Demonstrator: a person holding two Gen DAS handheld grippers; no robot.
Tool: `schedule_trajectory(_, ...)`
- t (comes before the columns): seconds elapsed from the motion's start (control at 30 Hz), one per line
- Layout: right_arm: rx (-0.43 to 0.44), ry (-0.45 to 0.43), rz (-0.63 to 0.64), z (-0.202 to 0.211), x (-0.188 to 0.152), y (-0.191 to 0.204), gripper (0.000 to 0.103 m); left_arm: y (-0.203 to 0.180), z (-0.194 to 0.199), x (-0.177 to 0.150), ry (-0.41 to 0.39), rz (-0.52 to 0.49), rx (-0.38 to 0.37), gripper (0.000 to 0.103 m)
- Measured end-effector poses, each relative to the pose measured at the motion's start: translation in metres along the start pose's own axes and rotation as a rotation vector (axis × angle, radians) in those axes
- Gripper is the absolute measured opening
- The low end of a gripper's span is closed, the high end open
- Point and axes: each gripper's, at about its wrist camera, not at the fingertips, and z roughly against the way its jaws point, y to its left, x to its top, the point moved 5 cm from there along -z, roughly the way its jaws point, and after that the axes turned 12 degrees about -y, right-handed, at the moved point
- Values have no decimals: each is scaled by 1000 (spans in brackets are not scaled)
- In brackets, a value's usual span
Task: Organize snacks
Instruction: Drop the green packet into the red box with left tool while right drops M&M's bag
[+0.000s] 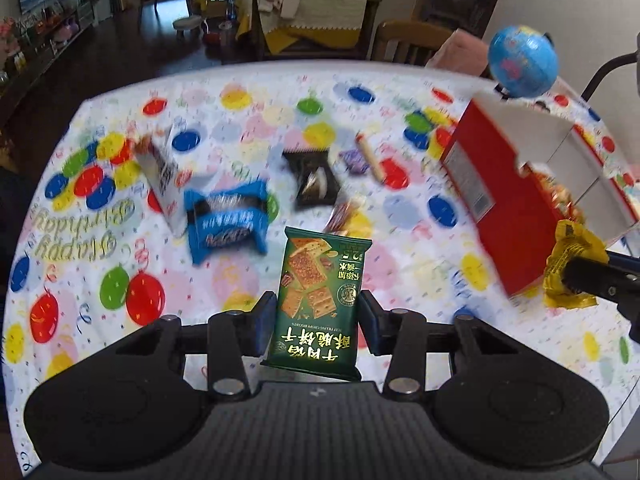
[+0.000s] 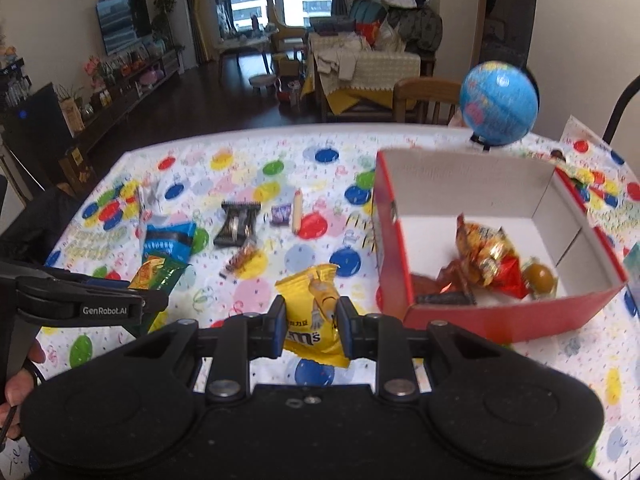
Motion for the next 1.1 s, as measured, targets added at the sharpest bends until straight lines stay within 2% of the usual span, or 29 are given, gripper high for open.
schedule_trajectory(0.2,26,-53,15,12,25,-27,24,-40,22,31,-75,-4,-24,43)
schedule_trajectory(0.4,44,-77,25,12,41,-68,24,-96,24,51,-118,-29,-33,43)
schedule_trajectory(0.8,17,-101,20,1,54,-160,24,-196,-6,76,-124,-87,-55,43)
schedule_trajectory(1.1,-41,-63,-29,-18,40,-221,24,-246,-49,78,-84,-154,-70,43)
